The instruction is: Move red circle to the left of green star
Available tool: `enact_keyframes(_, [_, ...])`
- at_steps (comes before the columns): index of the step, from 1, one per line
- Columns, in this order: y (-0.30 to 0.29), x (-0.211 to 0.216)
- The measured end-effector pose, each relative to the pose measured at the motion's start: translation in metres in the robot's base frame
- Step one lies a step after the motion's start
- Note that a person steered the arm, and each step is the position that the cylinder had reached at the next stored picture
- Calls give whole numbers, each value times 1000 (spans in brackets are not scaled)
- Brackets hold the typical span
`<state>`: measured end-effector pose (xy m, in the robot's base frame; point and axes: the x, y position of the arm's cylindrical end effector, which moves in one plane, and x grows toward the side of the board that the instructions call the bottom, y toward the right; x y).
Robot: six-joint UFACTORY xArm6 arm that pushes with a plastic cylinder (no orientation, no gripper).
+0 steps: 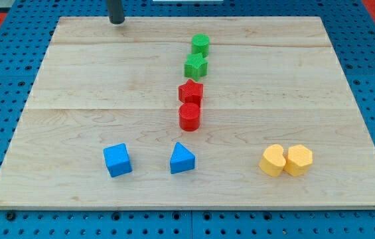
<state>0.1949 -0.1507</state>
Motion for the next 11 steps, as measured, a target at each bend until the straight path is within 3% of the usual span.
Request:
enact_keyframes(8, [7, -2])
enact_keyframes(10, [93, 2])
enact_keyframes(11, [93, 2])
